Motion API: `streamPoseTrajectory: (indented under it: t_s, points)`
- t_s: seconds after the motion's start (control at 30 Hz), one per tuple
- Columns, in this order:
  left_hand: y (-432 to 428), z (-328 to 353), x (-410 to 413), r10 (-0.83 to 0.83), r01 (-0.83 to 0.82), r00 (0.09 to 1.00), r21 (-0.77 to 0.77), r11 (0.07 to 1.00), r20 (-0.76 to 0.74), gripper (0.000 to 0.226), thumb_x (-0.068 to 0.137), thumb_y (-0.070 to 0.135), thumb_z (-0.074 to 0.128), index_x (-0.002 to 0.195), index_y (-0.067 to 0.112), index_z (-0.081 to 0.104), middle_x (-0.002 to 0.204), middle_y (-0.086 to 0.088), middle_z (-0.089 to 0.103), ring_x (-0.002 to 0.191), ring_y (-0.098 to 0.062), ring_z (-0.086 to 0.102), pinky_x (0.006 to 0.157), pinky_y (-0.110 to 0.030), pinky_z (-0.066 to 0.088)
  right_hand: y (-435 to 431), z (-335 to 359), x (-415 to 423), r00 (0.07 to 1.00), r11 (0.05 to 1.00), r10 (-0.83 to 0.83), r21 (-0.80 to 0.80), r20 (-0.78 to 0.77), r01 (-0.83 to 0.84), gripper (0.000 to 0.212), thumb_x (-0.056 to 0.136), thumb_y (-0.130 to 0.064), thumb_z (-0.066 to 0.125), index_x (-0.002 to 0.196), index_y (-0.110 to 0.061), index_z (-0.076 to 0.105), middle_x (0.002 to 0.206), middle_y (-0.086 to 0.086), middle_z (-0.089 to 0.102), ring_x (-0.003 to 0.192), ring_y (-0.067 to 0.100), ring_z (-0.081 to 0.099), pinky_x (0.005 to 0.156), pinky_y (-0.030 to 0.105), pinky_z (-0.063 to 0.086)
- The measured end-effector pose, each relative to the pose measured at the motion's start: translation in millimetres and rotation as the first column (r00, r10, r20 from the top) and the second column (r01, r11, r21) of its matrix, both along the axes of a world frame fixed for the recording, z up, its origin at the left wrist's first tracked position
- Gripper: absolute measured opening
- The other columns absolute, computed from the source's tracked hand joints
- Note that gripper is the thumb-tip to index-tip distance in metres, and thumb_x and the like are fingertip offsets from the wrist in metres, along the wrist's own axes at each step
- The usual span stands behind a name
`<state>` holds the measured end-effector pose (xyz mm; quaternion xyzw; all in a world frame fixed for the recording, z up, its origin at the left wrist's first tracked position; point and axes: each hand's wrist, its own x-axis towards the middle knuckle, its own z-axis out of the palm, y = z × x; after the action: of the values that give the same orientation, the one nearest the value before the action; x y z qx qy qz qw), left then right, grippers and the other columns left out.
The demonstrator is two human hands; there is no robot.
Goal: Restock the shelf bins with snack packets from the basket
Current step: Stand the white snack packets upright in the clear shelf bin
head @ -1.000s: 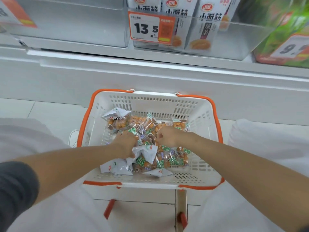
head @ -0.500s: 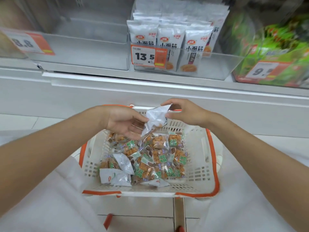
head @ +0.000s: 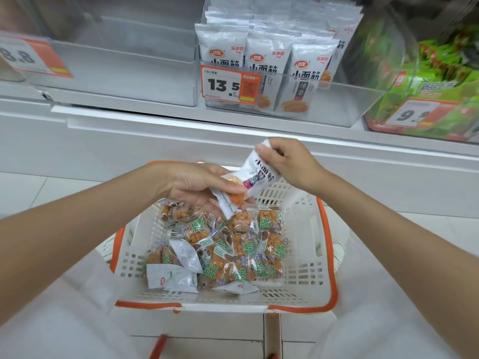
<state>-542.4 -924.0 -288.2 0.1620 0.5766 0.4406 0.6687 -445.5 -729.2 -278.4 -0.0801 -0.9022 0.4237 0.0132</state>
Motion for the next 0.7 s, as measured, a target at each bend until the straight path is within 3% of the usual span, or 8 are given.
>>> streamPoseTrajectory:
  t_s: [0.07,0.13,0.27,0.33,0.4,0.43,0.53,0.7]
  points:
    - [2,-1,1,0.030,-0.030,0.999,0.034,0.999,-0.017,0.043,0.081,0.013,0.067,0.123,0.007,0.057,0.119,-0.014,0.068,0.113,-0.026,0.064,0.096,-0.042,0.053,4,-1,-1,0.985,0.985,-0.169,-0.053,-0.043,0.167,0.040,0.100,-0.027,0.053,0.067,-0.005,0.052,0.061,0.002,0.052,0.043,-0.001,0.045,0.043,0.016,0.035]
    - [2,-2,3,0.017,-0.016,0.998,0.032,0.999,-0.059,0.037,0.083,0.014,0.063,0.120,0.007,0.059,0.117,-0.012,0.070,0.111,-0.023,0.066,0.095,-0.036,0.053,7,-3,1,0.971,0.971,-0.230,-0.079,-0.055,0.226,0.043,0.099,-0.028,0.056,0.063,-0.003,0.052,0.057,0.006,0.054,0.039,0.003,0.050,0.036,0.017,0.037]
    - [3,1,9,0.031,-0.030,0.999,0.016,0.999,-0.025,0.036,0.080,0.012,0.065,0.116,0.009,0.062,0.111,-0.010,0.072,0.106,-0.021,0.068,0.088,-0.035,0.057,9,-4,3,0.979,0.981,-0.181,0.052,-0.092,0.186,0.046,0.096,-0.034,0.059,0.067,0.001,0.057,0.062,0.015,0.061,0.045,0.026,0.054,0.034,0.030,0.039]
    - [4,4,12,0.014,-0.013,1.000,0.032,0.999,-0.013,0.043,0.082,0.014,0.069,0.124,0.010,0.058,0.118,-0.013,0.069,0.112,-0.025,0.066,0.090,-0.038,0.056,8,2,2,0.982,0.979,-0.146,0.122,-0.118,0.160,0.049,0.096,-0.035,0.059,0.066,0.003,0.052,0.060,0.016,0.057,0.046,0.025,0.049,0.041,0.038,0.038]
    - [7,5,16,-0.042,0.044,0.992,0.016,0.999,-0.115,0.049,0.080,0.024,0.074,0.124,0.011,0.057,0.116,-0.010,0.070,0.111,-0.023,0.066,0.095,-0.039,0.054,7,6,1,0.984,0.980,-0.125,0.140,-0.129,0.143,0.051,0.095,-0.037,0.060,0.061,0.000,0.049,0.057,0.016,0.055,0.046,0.026,0.047,0.041,0.037,0.037]
    - [10,4,18,-0.064,0.065,0.981,0.000,0.998,-0.182,0.048,0.077,0.027,0.074,0.120,0.012,0.058,0.110,-0.006,0.073,0.105,-0.019,0.068,0.092,-0.035,0.055,6,8,1,0.984,0.979,-0.124,0.145,-0.125,0.142,0.052,0.094,-0.038,0.060,0.057,-0.005,0.047,0.053,0.012,0.053,0.045,0.024,0.046,0.039,0.032,0.034]
    - [14,5,25,-0.052,0.058,0.948,0.010,0.998,-0.315,0.021,0.082,0.018,0.072,0.101,0.014,0.064,0.083,0.005,0.074,0.075,-0.007,0.070,0.064,-0.018,0.054,6,10,1,0.984,0.981,-0.149,0.112,-0.101,0.160,0.055,0.093,-0.040,0.062,0.049,-0.016,0.038,0.045,0.001,0.041,0.039,0.013,0.038,0.035,0.020,0.026]
    - [20,9,24,-0.053,0.078,0.885,0.034,0.996,-0.463,0.010,0.084,0.015,0.073,0.092,0.017,0.066,0.066,0.014,0.070,0.058,0.002,0.063,0.050,-0.010,0.044,15,11,-2,0.978,0.979,-0.194,0.046,-0.079,0.198,0.059,0.091,-0.045,0.063,0.049,-0.014,0.035,0.044,0.000,0.034,0.038,0.015,0.032,0.037,0.023,0.024]
